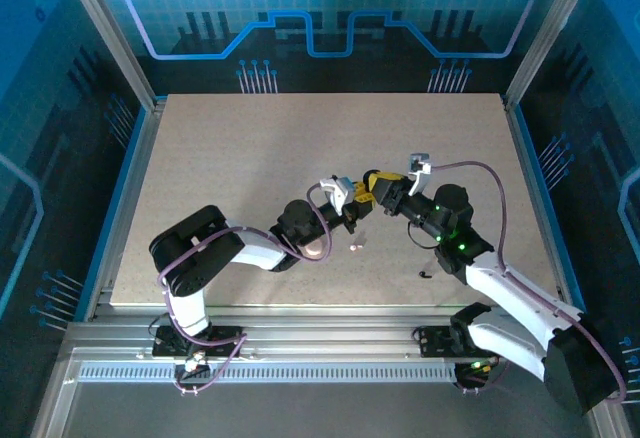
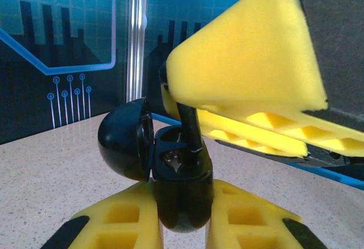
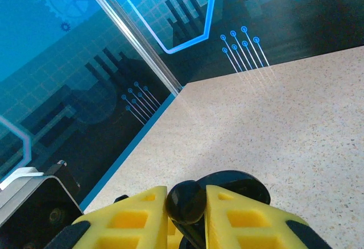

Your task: Insert the wireless bluetooth earbuds into the charging case

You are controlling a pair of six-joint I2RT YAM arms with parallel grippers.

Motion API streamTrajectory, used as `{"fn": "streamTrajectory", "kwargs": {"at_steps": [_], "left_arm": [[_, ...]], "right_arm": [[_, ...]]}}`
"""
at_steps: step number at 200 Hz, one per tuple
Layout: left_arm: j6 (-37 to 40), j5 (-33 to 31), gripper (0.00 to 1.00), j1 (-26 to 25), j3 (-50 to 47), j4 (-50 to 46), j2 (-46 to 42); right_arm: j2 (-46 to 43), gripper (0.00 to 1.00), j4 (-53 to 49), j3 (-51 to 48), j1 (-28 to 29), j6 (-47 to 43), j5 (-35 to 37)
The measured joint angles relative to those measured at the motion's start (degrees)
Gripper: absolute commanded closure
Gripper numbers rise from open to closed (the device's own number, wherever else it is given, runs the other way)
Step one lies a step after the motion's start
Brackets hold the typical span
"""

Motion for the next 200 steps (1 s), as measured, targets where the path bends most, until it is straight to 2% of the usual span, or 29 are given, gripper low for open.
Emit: {"fn": "streamTrajectory", "kwargs": {"at_steps": [104, 200], "left_arm": [[-5.88, 0.26, 0.91, -0.02, 0.44, -0.52, -0.02], [-11.82, 2.29, 0.9, 0.48, 1.51, -1.14, -0.87]], "right_arm": [[-0.11, 0.79, 3.5, -1.79, -0.55, -1.29, -0.39], [-1.01, 0.79, 8.13, -3.48, -3.52, -2.84, -4.66]]}}
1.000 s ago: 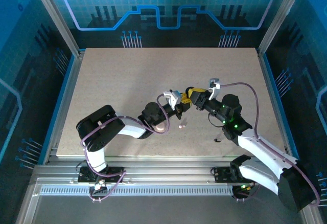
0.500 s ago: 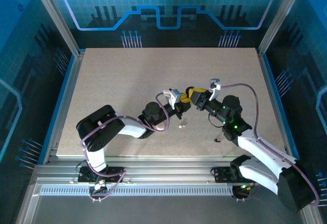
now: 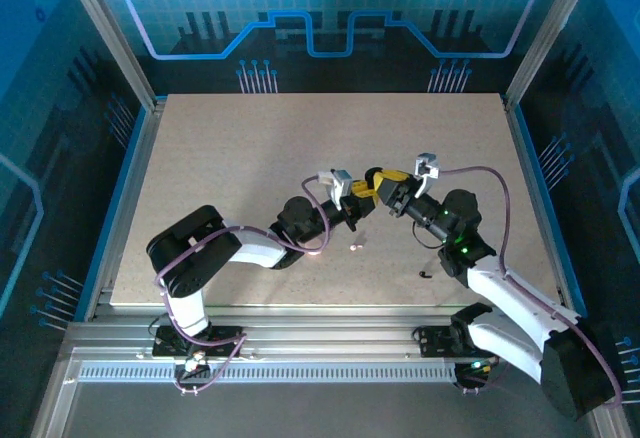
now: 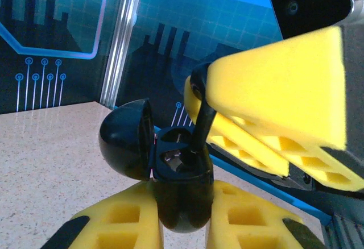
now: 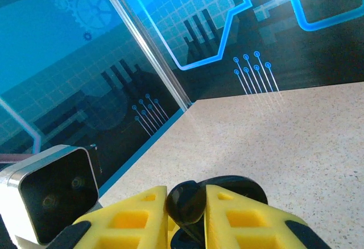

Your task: Insert the wireless bluetooth earbuds into the charging case

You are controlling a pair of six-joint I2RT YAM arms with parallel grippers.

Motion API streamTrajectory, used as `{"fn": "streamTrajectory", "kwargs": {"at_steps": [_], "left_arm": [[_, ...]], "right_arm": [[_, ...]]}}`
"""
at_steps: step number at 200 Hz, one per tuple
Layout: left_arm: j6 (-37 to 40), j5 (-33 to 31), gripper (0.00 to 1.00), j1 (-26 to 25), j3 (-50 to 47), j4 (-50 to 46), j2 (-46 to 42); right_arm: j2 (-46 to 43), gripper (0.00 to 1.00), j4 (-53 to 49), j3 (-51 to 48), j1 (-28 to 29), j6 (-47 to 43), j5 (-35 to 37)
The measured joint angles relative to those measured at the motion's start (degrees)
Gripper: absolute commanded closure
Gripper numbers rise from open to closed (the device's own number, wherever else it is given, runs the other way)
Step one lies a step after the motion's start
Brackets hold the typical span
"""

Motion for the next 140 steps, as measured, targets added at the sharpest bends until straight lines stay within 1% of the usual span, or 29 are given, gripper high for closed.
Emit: {"fn": "streamTrajectory", "kwargs": {"at_steps": [44, 87, 113, 140], "left_arm": [[-1.07, 1.03, 0.9, 0.11, 0.68, -0.17, 0.0], [-0.52, 1.51, 0.9, 0.26, 0.74, -0.2, 0.0], [2.56, 1.36, 0.9, 0.28, 0.63, -0.52, 0.0], [6.16, 0.24, 0.91, 0.28, -0.46, 0.48, 0.02]], "right_arm": [[-0.39, 0.79, 1.88, -0.74, -1.22, -0.42, -2.1], [-0.55, 0.78, 1.49, -0.76, -2.25, -0.59, -4.04], [-1.11, 0.78, -1.99, 0.35, -2.73, -0.61, -4.96], [-1.51, 0.78, -8.17, 2.73, -3.06, -0.61, -6.4]]}}
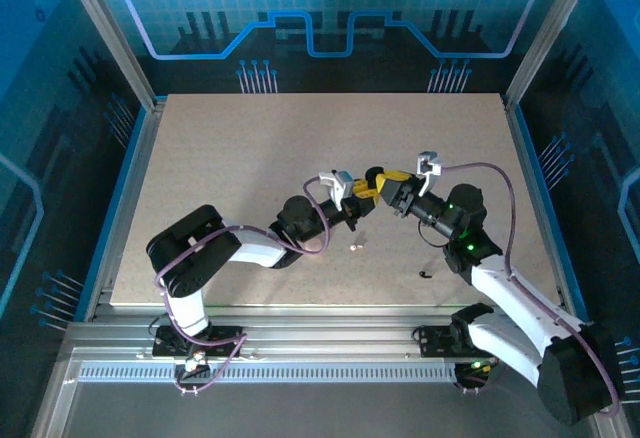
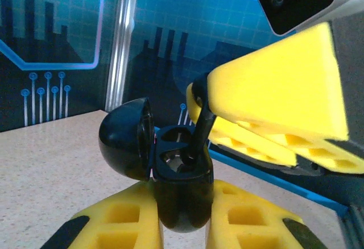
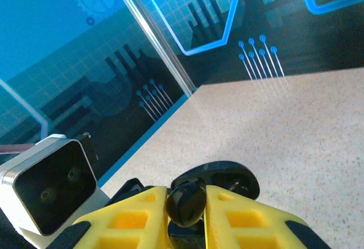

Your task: Insert the wireless bluetooth earbuds into the charging case

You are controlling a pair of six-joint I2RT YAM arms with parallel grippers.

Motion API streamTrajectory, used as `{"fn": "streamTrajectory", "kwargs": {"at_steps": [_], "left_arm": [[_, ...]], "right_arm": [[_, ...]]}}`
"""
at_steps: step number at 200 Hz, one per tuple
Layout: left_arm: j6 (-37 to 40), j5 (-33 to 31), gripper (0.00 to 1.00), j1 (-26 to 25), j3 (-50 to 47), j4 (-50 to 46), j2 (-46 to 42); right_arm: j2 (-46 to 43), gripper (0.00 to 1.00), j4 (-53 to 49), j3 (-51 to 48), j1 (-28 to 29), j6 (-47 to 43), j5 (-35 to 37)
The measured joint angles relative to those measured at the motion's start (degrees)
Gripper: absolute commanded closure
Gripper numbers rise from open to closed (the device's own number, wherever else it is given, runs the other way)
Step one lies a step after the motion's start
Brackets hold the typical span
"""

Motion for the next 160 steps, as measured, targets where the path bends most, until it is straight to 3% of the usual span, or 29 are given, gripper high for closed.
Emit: {"fn": "streamTrajectory", "kwargs": {"at_steps": [68, 160], "left_arm": [[4.87, -3.32, 0.91, 0.09, -4.04, 1.18, 3.15], [10.67, -2.16, 0.91, 0.09, -6.73, 1.16, 4.94]], "right_arm": [[-0.2, 0.78, -14.16, 2.93, -0.66, -0.09, -2.56], [1.16, 0.78, -21.35, 2.86, -2.16, 3.1, -2.58]]}}
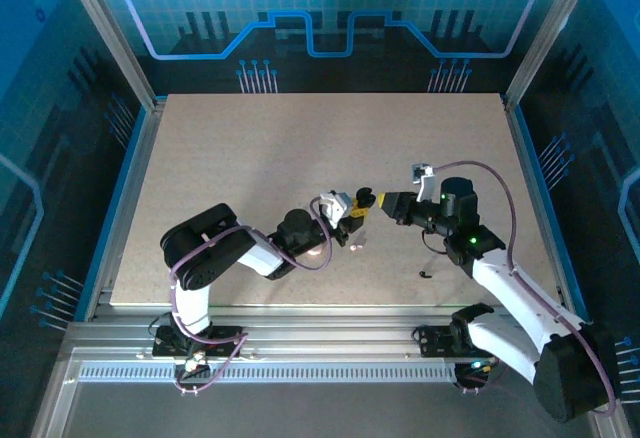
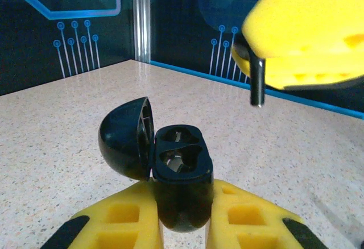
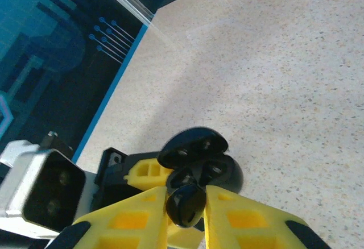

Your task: Insert the wireless bluetooth earbuds into the charging case

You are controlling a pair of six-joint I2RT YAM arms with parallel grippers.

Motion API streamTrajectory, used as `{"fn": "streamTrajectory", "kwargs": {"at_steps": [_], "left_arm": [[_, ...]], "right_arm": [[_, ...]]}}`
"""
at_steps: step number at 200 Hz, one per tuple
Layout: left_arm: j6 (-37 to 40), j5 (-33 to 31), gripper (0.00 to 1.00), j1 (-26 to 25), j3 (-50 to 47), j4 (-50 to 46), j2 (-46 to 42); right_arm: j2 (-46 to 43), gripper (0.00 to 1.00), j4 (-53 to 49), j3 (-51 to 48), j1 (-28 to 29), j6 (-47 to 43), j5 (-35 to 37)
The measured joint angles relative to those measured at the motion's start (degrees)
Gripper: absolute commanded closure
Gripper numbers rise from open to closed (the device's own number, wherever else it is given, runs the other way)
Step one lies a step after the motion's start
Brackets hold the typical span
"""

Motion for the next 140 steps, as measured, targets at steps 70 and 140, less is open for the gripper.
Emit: {"fn": "streamTrajectory", "kwargs": {"at_steps": [70, 140], "left_arm": [[3.87, 4.92, 0.92, -0.17, -0.04, 0.04, 0.0], [2.86, 5.57, 0.92, -0.87, -0.02, 0.02, -0.48]], "right_arm": [[-10.21, 0.76, 8.22, -4.22, 2.43, -5.97, 0.63], [-7.98, 0.76, 13.27, -7.72, 3.56, -8.98, 1.4]]}}
